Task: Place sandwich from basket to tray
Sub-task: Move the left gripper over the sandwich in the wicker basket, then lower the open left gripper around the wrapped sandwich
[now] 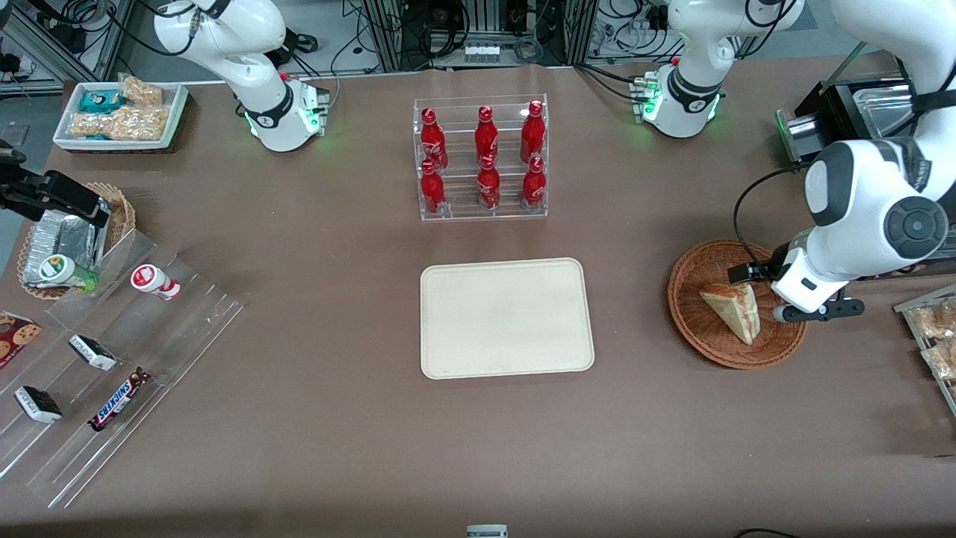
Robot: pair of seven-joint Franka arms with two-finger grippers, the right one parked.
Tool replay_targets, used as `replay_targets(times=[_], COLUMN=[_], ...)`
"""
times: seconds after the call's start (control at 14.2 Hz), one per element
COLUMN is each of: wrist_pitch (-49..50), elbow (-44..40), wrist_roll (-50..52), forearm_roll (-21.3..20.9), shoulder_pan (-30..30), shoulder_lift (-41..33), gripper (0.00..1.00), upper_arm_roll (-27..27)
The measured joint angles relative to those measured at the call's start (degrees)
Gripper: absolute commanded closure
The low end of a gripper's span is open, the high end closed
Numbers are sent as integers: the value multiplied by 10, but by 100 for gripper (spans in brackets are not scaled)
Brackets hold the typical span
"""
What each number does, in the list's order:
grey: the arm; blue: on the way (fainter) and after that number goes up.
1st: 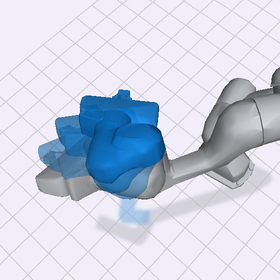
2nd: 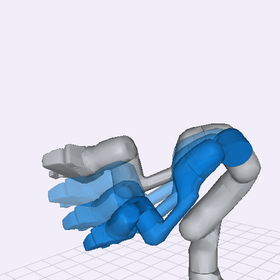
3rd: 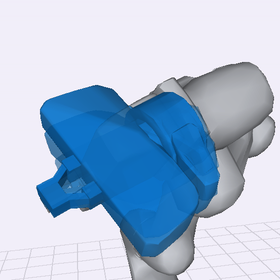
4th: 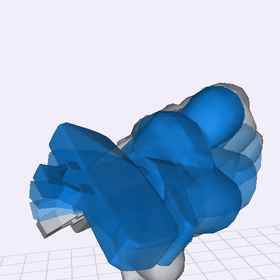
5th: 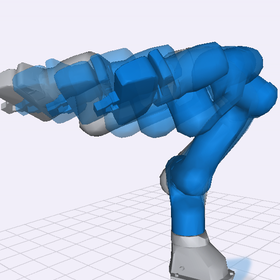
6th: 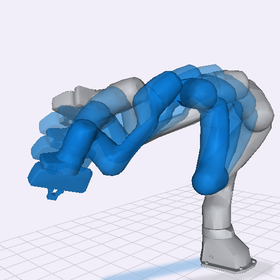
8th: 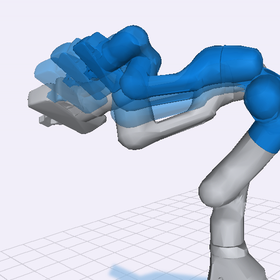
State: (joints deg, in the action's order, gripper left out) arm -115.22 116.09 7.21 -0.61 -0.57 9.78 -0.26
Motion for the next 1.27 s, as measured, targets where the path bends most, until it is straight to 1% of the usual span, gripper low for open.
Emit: replay_targets(times=[0.14, 0.21, 0.56, 0.63, 0.77, 0.85, 0.99, 1.06, 1.13, 1.27], wrist_pitch=[-41, -59, -164, -183, -210, -215, -219, -220, -220, -211], elbow=[35, 48, 91, 93, 94, 94, 94, 94, 94, 84], wrist_roll=[35, 76, 374, 412, 447, 454, 459, 460, 460, 460], forearm_roll=[0, 1, 0, 0, 1, 1, 3, 3, 3, 3], shoulder_pan=[1, 2, 1, 1, 1, 1, 1, 1, 1, -1], shoulder_lift=[-2, -3, 10, 20, 41, 52, 68, 72, 73, 73], gripper=[0, 0, 0, 0, 0, 6, 72, 90, 94, 95], upper_arm_roll=[-13, -15, -14, -14, -14, -14, -14, -14, -14, -13])
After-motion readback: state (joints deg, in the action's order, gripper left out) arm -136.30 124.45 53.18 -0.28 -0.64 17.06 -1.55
